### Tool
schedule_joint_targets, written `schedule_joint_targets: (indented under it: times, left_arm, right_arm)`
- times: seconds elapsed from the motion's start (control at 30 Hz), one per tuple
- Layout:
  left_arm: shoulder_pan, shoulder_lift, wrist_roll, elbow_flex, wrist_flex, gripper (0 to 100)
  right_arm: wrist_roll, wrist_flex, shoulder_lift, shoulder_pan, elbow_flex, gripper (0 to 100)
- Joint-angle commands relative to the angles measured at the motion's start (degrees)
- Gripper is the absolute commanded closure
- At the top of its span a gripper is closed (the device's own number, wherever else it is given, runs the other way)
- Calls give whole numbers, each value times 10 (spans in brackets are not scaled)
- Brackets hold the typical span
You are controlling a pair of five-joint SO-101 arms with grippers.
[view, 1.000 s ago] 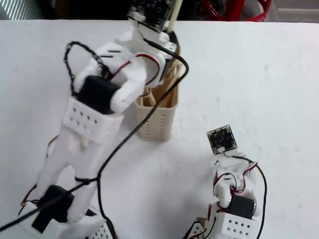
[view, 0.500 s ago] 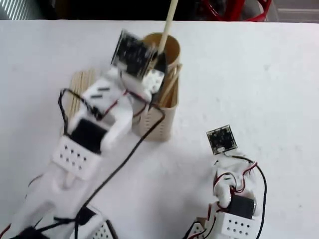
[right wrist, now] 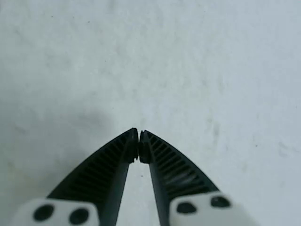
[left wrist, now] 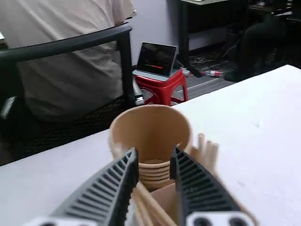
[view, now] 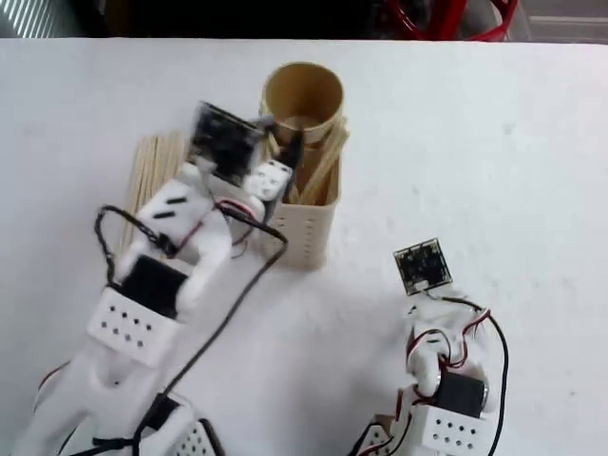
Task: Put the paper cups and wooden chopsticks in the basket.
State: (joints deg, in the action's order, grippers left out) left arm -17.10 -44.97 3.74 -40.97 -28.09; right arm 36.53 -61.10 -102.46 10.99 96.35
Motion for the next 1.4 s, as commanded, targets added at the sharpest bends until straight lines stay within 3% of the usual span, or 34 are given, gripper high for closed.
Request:
schedule_joint_targets:
  times: [0.0, 0.1, 0.2, 0.37, 0.47, 0.57, 0.83, 1.03, 1.37]
  left_arm:
    - [109, -13, -19, 6, -15, 872]
    - [242, -12, -55, 6, -62, 872]
    - [333, -7, -21, 0, -99, 871]
    - [376, 72, 144, -24, -151, 872]
    - [397, 153, 169, -29, -151, 872]
    - [391, 244, 173, 0, -159, 869]
    - [288, 405, 214, 170, -333, 867]
    - [266, 444, 88, 235, -317, 871]
    - [279, 524, 78, 245, -287, 872]
  right_arm:
    - [0, 1, -1, 2, 5, 981]
    - [0, 1, -1, 2, 5, 981]
    - [0, 1, -1, 2, 5, 981]
    - [0, 1, -1, 2, 5, 981]
    - [0, 1, -1, 2, 5, 981]
    - [0, 1, -1, 2, 5, 981]
    - [0, 1, -1, 2, 5, 981]
    - [0, 1, -1, 2, 5, 981]
    - [0, 1, -1, 2, 5, 981]
